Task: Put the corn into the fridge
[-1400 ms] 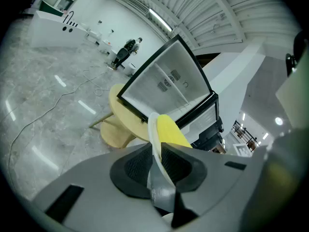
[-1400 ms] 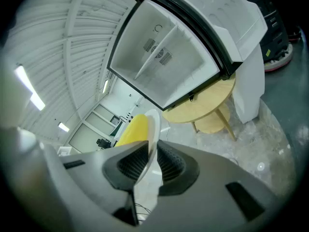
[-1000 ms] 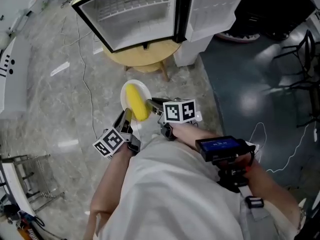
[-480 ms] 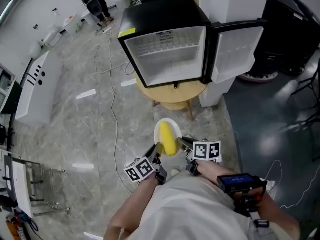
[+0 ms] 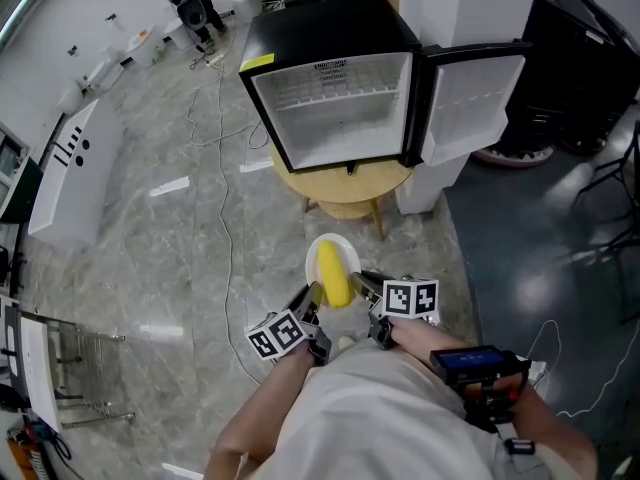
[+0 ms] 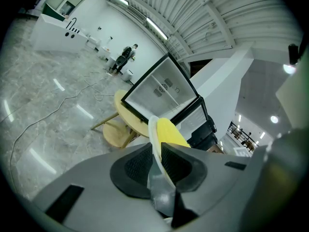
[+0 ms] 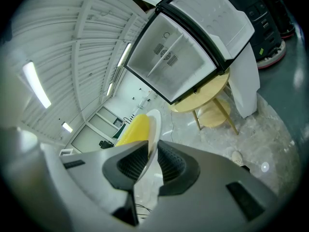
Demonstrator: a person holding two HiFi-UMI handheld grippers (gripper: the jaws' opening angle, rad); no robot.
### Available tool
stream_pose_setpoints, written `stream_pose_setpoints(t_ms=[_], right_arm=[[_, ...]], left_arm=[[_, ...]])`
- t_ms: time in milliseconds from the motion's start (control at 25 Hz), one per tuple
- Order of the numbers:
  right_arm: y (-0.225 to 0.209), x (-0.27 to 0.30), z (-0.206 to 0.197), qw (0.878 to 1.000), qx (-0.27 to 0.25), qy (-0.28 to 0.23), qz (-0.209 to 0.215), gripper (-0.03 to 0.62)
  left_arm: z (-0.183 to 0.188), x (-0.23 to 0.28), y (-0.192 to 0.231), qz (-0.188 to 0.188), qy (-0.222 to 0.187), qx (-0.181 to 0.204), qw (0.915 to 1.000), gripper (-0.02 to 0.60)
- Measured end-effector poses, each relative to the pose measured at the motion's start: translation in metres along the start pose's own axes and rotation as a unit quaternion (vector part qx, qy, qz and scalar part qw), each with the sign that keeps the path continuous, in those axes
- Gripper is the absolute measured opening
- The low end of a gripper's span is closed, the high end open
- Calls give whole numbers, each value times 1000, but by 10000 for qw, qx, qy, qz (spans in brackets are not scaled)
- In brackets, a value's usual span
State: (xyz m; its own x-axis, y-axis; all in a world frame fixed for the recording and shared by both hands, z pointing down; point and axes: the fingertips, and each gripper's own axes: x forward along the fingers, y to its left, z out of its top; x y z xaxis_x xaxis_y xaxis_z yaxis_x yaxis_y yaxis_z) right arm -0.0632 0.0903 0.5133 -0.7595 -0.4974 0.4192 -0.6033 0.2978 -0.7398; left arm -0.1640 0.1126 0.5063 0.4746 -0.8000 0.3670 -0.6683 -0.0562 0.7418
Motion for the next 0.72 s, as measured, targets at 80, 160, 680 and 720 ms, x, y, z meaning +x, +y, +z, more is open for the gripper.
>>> stream_pose_setpoints(t_ms=[80, 160, 680, 720], right_arm=[[2, 1, 0, 10000, -17, -6, 19, 61], [3, 1, 0, 10000, -36, -5, 26, 61], [12, 6, -6, 9999, -89, 62, 52, 61], [12, 7, -7, 9999, -86, 75, 62, 61]], left_arm=[[1, -1, 2, 13, -24, 8, 10000, 63], [1, -2, 1, 1, -39, -9, 10000, 63], [3, -11, 7, 50, -121, -67, 9999, 63], [4, -12, 8, 58, -134, -76, 9999, 63]])
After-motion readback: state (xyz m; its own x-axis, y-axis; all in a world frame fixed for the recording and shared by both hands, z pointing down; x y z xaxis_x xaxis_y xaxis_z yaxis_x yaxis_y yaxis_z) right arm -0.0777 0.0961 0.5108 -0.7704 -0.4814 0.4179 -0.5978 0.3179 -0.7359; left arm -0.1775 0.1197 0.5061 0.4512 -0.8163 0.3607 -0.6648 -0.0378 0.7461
